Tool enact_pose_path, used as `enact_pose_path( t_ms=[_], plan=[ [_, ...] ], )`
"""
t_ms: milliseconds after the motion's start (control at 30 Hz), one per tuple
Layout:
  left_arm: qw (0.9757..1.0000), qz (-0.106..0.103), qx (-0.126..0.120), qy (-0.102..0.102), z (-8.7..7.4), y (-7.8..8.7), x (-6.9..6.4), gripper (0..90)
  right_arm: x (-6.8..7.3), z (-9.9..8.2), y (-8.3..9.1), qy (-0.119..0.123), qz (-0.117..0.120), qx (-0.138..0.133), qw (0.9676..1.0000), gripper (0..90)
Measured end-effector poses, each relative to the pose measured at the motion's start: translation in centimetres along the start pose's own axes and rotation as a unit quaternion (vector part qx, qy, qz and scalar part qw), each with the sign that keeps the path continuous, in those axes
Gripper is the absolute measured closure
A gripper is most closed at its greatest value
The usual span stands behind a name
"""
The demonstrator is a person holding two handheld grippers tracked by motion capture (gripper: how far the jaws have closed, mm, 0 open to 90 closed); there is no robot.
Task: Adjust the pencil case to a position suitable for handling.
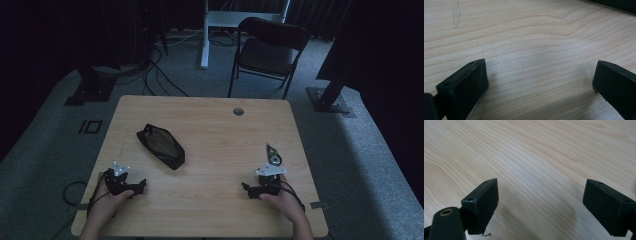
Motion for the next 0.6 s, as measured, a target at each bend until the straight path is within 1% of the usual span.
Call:
enact_pose_path(
  t_ms=[67,133,467,600],
  plan=[
    [1.0000,0.000,0.000,0.000,0.0,0.0,0.0,0.2,0.4,0.3,-0.4,0.004,0.004,-0.002,1.0000,13.1],
    [1.0000,0.000,0.000,0.000,0.0,0.0,0.0,0.2,0.9,0.6,-0.7,0.003,0.010,-0.002,0.9999,13.1],
    [1.0000,0.000,0.000,0.000,0.0,0.0,0.0,0.3,2.9,2.2,-2.4,0.025,0.030,-0.009,0.9992,13.5],
    [1.0000,0.000,0.000,0.000,0.0,0.0,0.0,0.2,3.5,2.9,-2.9,0.027,0.037,-0.014,0.9989,13.6]
  ],
)
Point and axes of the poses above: each handheld gripper's, and its own axes: y roughly backward along the jaws, z roughly out of its top, x roughly to its left, the point moved 4 cm from there along -y, roughly forward along the jaws, and after that the axes turned 6 degrees about -x, right-handed, at the moved point
